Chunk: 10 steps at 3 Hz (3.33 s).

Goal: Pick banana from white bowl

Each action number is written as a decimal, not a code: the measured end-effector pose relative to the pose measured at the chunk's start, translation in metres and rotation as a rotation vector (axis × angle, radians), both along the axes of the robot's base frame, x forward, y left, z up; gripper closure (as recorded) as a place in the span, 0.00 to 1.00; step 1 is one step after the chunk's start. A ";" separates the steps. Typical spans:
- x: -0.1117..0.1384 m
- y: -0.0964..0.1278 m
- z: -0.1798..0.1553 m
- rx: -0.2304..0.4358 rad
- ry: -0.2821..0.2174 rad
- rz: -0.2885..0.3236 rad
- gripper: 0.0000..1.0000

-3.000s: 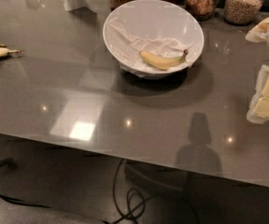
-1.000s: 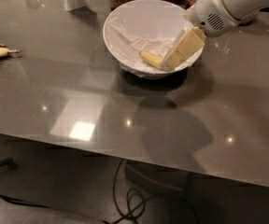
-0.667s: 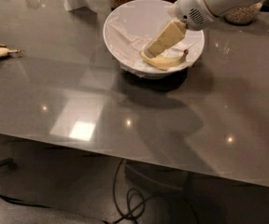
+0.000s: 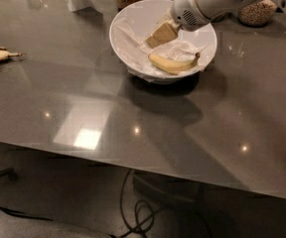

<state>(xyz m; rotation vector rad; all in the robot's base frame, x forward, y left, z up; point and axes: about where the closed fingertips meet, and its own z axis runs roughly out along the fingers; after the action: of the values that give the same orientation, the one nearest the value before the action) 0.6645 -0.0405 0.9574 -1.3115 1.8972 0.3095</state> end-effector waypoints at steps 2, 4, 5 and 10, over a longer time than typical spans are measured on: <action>0.004 -0.009 -0.042 -0.110 0.079 -0.051 0.43; 0.010 -0.025 -0.070 -0.223 0.131 -0.094 0.43; 0.013 -0.030 -0.079 -0.277 0.153 -0.104 0.44; 0.006 -0.068 -0.108 -0.403 0.231 -0.165 0.70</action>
Offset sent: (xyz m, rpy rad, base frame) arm 0.0045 -0.0242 -0.0656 -0.1898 0.1289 -0.0943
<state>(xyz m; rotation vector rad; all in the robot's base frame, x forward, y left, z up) 0.6710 -0.1083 0.8492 -1.4099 2.3355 -0.0120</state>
